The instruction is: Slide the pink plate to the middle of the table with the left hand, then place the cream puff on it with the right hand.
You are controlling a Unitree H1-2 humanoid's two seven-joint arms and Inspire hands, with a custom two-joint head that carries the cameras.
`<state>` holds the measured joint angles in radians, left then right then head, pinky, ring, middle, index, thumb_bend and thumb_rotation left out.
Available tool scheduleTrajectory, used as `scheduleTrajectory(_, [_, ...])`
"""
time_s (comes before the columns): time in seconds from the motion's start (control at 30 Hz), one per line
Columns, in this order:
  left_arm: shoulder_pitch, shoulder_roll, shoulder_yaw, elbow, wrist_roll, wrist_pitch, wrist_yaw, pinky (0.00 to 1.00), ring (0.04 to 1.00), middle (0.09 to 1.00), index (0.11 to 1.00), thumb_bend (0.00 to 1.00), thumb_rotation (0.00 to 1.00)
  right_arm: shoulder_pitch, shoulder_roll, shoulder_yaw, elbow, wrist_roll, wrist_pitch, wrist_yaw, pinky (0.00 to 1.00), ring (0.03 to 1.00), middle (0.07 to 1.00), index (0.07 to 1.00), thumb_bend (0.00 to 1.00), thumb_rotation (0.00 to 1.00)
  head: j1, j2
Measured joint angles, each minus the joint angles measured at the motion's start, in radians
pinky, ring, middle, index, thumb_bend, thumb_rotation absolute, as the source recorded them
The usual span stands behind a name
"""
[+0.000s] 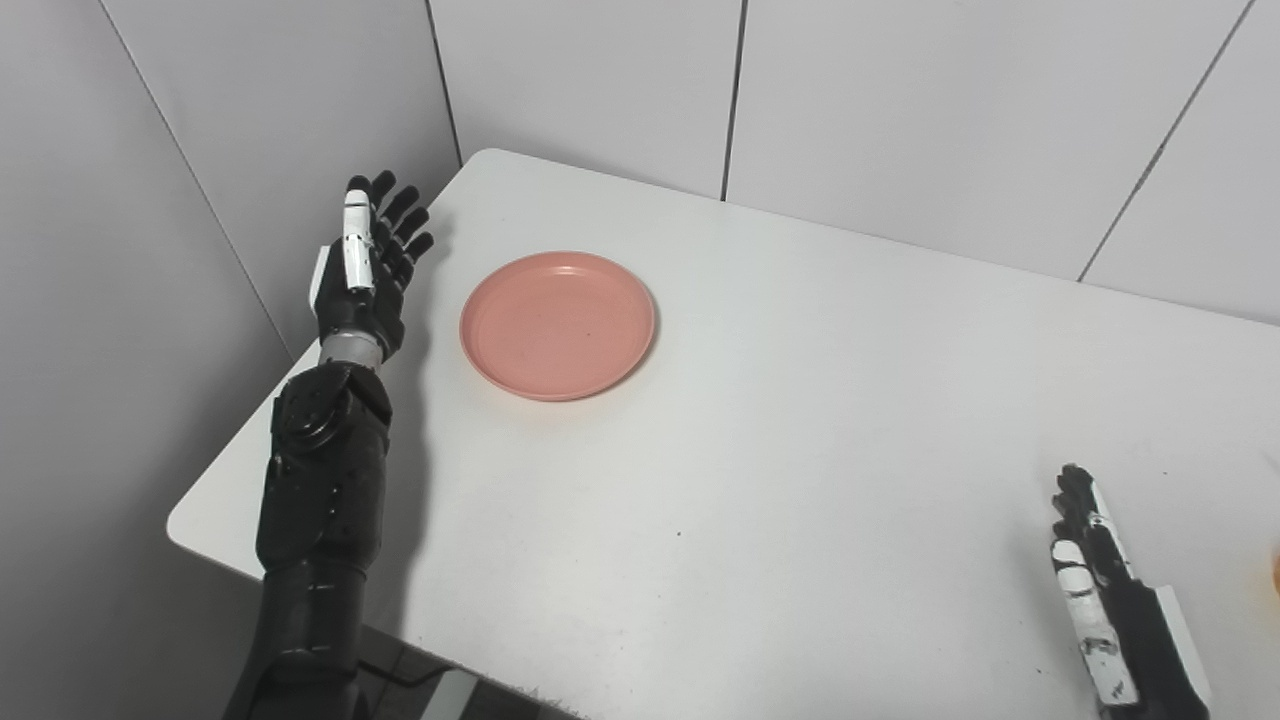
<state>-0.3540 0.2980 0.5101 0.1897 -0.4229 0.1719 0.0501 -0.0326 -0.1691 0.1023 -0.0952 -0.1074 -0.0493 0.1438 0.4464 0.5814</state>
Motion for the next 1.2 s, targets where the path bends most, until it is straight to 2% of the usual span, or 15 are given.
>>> scheduleTrajectory(0.2, [-0.013,0.007,-0.001,0.1,-0.02,-0.017,-0.036,0.93,0.911,0.907,0.893,0.39,1.0,0.0,0.0,0.001,0.0,0.0,0.0,0.0,1.0,1.0,0.995,0.987,0.15,1.0,-0.005,0.006])
scheduleTrajectory(0.5, [-0.039,0.026,-0.011,0.168,-0.021,-0.042,-0.055,0.88,0.89,0.887,0.871,0.41,1.0,0.001,-0.001,0.001,-0.003,0.0,0.001,-0.001,1.0,1.0,0.991,0.982,0.13,1.0,-0.011,0.011])
scheduleTrajectory(0.67, [-0.042,0.027,-0.03,0.177,-0.011,-0.05,-0.058,0.87,0.872,0.876,0.868,0.42,1.0,0.001,-0.001,0.001,-0.002,-0.002,0.0,-0.002,1.0,0.995,0.988,0.982,0.1,1.0,-0.015,0.015])
scheduleTrajectory(1.07, [-0.039,0.015,-0.087,0.166,-0.007,-0.054,-0.071,0.85,0.858,0.871,0.863,0.44,1.0,0.001,0.0,0.002,-0.002,-0.002,0.0,-0.002,1.0,0.999,0.989,0.986,0.13,1.0,-0.031,0.029])
scheduleTrajectory(1.2, [-0.019,-0.003,-0.1,0.121,-0.007,-0.038,-0.066,0.85,0.849,0.857,0.856,0.44,1.0,0.002,0.002,0.002,-0.003,-0.003,0.0,-0.003,1.0,0.997,0.988,0.981,0.15,1.0,-0.038,0.035])
